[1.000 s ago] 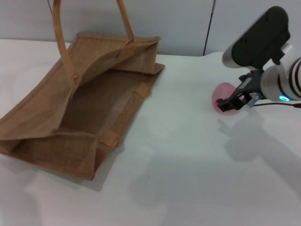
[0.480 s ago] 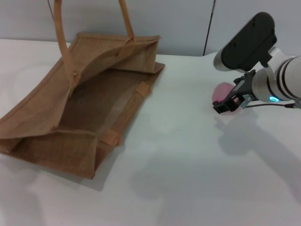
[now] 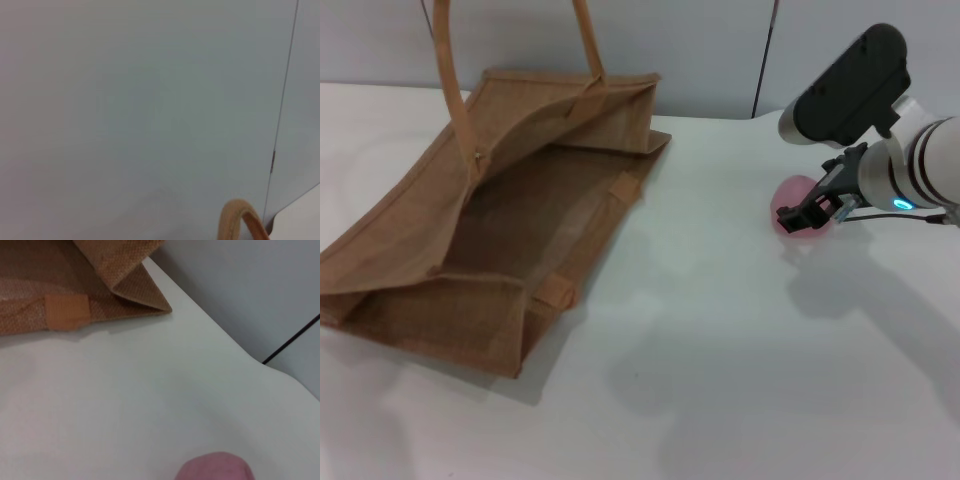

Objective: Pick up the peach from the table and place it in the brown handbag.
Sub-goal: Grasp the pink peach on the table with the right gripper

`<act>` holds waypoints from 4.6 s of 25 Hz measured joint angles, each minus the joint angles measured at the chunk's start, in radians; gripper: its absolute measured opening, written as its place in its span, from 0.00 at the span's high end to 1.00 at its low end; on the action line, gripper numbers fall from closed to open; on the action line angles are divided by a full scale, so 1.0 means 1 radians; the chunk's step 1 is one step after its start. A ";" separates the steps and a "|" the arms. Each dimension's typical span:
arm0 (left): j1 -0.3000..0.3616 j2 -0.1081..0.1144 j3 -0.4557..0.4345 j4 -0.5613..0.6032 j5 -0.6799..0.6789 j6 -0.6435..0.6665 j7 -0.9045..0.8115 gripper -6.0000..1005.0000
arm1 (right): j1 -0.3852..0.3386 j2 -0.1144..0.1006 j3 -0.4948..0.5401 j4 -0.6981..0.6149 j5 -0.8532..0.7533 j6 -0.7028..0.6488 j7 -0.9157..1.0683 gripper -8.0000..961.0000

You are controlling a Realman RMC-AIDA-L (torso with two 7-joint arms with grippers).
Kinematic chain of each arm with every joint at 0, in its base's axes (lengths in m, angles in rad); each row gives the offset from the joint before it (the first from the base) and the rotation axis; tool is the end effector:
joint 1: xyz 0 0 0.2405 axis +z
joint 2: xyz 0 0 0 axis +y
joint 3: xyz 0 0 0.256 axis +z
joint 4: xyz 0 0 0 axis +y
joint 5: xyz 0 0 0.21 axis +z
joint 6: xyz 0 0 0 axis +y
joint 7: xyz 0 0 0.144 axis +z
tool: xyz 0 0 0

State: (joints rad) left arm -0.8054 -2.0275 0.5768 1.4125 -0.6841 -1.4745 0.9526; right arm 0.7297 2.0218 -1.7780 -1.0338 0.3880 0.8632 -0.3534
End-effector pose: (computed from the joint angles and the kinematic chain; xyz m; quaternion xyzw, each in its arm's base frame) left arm -0.1516 0.4276 0.1725 -0.8756 -0.2619 -0.1154 0.3891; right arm 0.1765 0.4209 -0.0519 -0.9003 0.1967 -0.1640 0.3520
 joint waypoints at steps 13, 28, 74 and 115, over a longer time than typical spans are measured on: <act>-0.003 0.000 0.010 0.001 0.000 -0.002 0.000 0.87 | 0.029 0.001 0.002 0.095 0.003 -0.052 0.001 0.09; -0.009 0.000 0.011 0.000 0.000 -0.001 0.000 0.87 | 0.066 0.000 -0.009 0.159 0.077 -0.080 -0.034 0.13; 0.001 0.001 0.011 0.034 0.025 -0.008 0.003 0.87 | 0.144 -0.003 0.013 0.135 0.042 0.017 0.010 0.61; -0.013 -0.001 0.011 0.036 0.018 -0.013 0.000 0.86 | 0.170 0.004 0.004 0.232 0.025 -0.001 0.058 0.08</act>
State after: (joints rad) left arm -0.8184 -2.0283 0.5875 1.4480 -0.6658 -1.4875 0.9531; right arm 0.8994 2.0253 -1.7736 -0.8023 0.4129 0.8623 -0.2950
